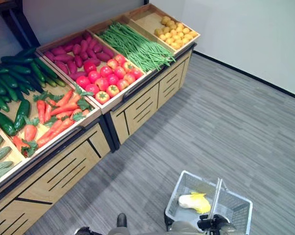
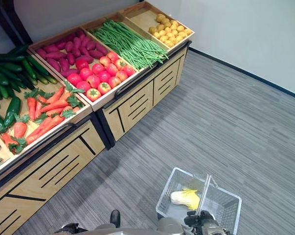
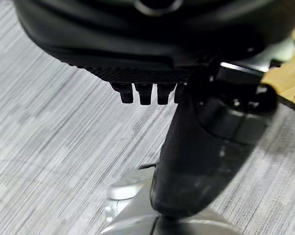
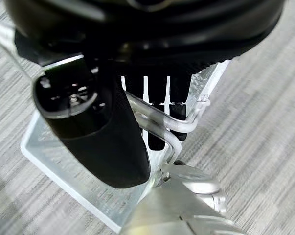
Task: Get the vegetables into the basket
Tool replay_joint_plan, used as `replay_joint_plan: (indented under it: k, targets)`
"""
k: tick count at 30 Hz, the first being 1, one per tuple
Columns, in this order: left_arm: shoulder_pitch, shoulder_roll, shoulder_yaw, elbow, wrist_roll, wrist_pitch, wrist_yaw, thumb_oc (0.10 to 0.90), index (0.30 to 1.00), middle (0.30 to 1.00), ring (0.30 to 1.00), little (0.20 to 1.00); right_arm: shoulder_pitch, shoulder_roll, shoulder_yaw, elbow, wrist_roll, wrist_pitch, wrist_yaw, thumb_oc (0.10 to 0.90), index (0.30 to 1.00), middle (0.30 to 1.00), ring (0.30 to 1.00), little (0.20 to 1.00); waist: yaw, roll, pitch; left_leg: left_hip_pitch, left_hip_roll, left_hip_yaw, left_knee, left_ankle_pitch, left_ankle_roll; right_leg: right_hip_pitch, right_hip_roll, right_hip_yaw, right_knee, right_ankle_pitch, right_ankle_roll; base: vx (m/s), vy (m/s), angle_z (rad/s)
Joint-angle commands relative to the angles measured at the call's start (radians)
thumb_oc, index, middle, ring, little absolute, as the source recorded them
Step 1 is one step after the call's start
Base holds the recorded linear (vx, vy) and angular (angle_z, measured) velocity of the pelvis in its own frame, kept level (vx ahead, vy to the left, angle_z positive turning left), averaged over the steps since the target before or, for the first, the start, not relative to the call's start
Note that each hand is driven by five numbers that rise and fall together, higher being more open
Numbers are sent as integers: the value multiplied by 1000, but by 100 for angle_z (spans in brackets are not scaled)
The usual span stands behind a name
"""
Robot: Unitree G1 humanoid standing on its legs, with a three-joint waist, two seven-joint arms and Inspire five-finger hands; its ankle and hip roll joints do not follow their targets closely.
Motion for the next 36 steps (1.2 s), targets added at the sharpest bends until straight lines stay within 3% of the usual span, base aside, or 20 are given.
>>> replay_joint_plan:
  k: [1, 6, 11, 13, 15, 17, 23, 28, 32, 34, 36]
  targets:
    - [-39, 32, -8, 26, 13, 3, 9, 900, 1000, 1000, 1000, 1000, 7, -9, 30, 28, -24, 14, -1, 400, 300, 300, 300, 300, 6, -49, 14, 50, -65, -16, 28, -98, 42, -144, -40, 49, 140, -13, 70, 63, -215, 30]
    - [-48, 15, -26, 20, -7, 6, 12, 900, 1000, 1000, 1000, 1000, 2, -21, 45, 22, -36, 12, -4, 400, 300, 300, 300, 300, 11, -36, 9, 15, -30, -99, 53, -81, 16, -135, -15, -20, 188, -76, 35, 29, -203, 49]
    - [-67, 2, -46, 3, -40, 5, 13, 900, 1000, 1000, 1000, 1000, 4, -34, 55, 13, -49, 12, -10, 400, 300, 300, 300, 300, 23, -28, 28, -38, 15, -159, 39, -11, -26, -122, -12, -137, 199, -107, 10, -30, -209, 102]
    - [-75, -5, -52, -7, -42, -1, 9, 900, 1000, 1000, 1000, 1000, 0, -40, 54, 9, -50, 10, -10, 400, 300, 300, 300, 300, 20, -25, 38, -60, 34, -133, 26, 22, -36, -111, -22, -175, 183, -104, 12, -56, -121, 70]
    - [-89, -15, -63, -28, -38, -3, 5, 900, 1000, 1000, 1000, 1000, -11, -64, 47, 4, -55, 9, -12, 400, 300, 300, 300, 300, 0, -23, 51, -81, 65, 32, 26, 54, -45, -101, -54, -227, 168, -91, 23, -103, -37, 71]
    - [-90, -16, -61, -38, -40, -7, 1, 900, 1000, 1000, 1000, 1000, -17, -70, 42, 7, -59, 11, -11, 400, 300, 300, 300, 300, 0, -17, 46, -72, 73, 88, 33, 48, -51, -100, -62, -254, 155, -83, 23, -78, -64, 105]
    - [-75, -21, -56, -20, -27, -2, 1, 900, 1000, 1000, 1000, 1000, -22, -62, 55, 15, -69, 14, -8, 400, 300, 300, 300, 300, -5, 0, 7, -3, 42, 142, 15, 11, -49, -92, -62, -323, 143, -81, 11, -14, -39, 38]
    - [-58, -25, -51, -15, -22, -1, 2, 900, 1000, 1000, 1000, 1000, -29, -54, 63, 17, -72, 14, -11, 400, 300, 300, 300, 300, -2, 2, 0, -7, 30, 142, 11, 6, -45, -72, -53, -308, 113, -63, 11, 16, 9, 24]
    - [-55, -41, -86, -131, -77, -38, -23, 900, 1000, 1000, 1000, 1000, -42, -45, 84, 18, -93, 14, -10, 400, 300, 300, 300, 300, 15, -18, 7, -20, 5, 123, 86, -45, -24, -34, -60, -277, 85, -52, 9, 16, 44, -14]
    - [-54, -43, -87, -166, -97, -44, -24, 900, 1000, 1000, 1000, 1000, -40, -41, 82, 16, -92, 13, -12, 400, 300, 300, 300, 300, 16, -19, 7, -17, 2, 125, 85, -47, -23, -29, -60, -275, 81, -51, 10, 26, 34, -15]
    - [-40, -43, -97, -306, -150, -62, -30, 900, 1000, 1000, 1000, 1000, -35, -38, 75, 6, -88, 11, -13, 400, 300, 300, 300, 300, 17, -20, 5, -7, -2, 130, 77, -48, -21, -20, -58, -272, 78, -50, 12, 29, 47, -4]
